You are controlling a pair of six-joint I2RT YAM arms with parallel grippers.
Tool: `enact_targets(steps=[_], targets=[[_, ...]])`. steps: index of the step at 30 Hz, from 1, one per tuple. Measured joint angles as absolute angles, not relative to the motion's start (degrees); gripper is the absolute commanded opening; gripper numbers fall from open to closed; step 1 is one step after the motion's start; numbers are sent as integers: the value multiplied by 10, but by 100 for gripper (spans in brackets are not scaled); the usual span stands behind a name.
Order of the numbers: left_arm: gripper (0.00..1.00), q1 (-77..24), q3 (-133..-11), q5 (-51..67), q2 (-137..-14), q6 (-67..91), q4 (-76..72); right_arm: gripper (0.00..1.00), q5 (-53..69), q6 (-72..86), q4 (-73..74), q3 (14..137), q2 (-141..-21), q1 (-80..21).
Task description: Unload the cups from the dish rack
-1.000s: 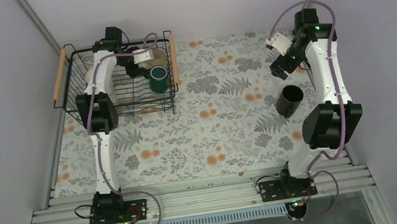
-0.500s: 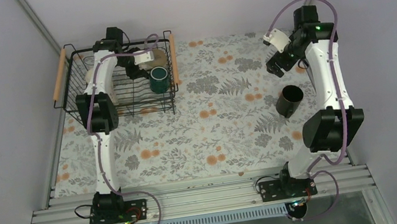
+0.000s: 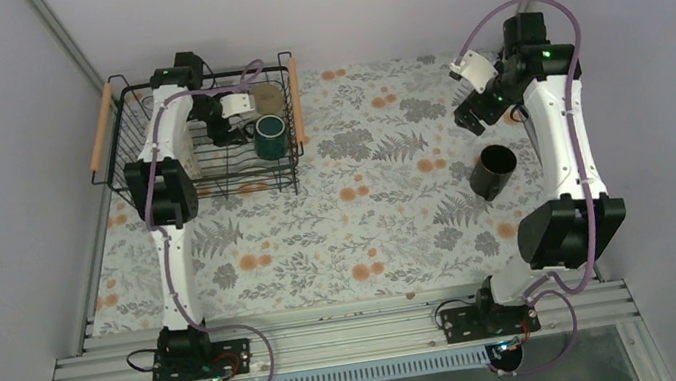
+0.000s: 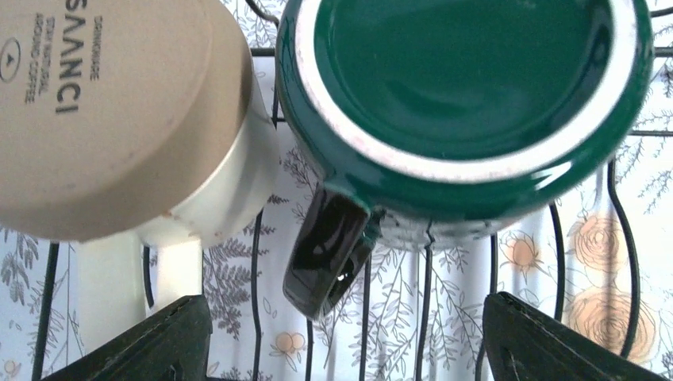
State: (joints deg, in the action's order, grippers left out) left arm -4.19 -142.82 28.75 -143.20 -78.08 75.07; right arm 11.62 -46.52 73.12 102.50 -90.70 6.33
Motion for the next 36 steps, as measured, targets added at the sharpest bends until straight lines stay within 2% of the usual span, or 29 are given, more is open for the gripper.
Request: enact_targets(steps=[20, 27, 36], targets=[[80, -40, -1429, 302, -1431, -787, 769, 100, 128, -451, 731, 1027, -919, 53], [71, -57, -1457, 306, -1433, -773, 766, 100, 133, -441, 729, 1027, -926, 44], [65, -55, -1461, 288, -1470, -757, 756, 100, 135, -429, 727, 1027, -931, 33]])
